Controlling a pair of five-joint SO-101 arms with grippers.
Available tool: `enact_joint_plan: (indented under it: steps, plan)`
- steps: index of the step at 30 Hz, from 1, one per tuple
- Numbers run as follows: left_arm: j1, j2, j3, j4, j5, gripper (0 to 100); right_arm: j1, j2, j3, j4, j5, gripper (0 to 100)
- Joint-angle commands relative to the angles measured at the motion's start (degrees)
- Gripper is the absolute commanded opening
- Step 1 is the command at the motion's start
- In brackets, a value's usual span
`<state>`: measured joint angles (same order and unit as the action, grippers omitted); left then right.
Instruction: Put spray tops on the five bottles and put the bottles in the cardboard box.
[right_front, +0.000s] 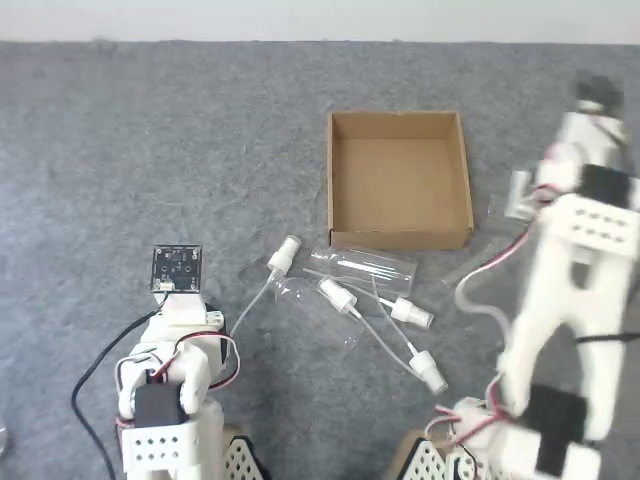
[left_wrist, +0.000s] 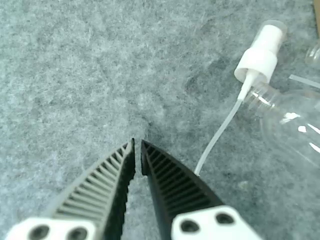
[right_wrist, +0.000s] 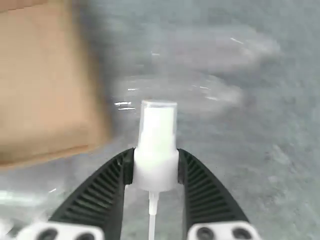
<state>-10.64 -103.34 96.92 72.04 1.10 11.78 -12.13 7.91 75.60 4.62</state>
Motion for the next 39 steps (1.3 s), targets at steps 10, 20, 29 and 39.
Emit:
enact_joint_plan:
  steps: [10,20,29,39]
  plan:
    - [-0.3,-1.0,-0.4,0.3,0.6,1,-39.7,3.4,-15.0,2.1,-16.2,4.4]
    - [-0.3,-1.0,-0.4,0.3,0.6,1,-50.9,28.4,-27.1,-6.0,-35.2,4.9]
    - [-0.3,-1.0,-0.4,0.3,0.6,1,-55.0,40.9,-29.7,-10.4,-43.1,4.9]
    - [-0.3,-1.0,-0.4,0.3,0.6,1,-55.2,43.9,-29.7,-10.3,-45.0,5.0]
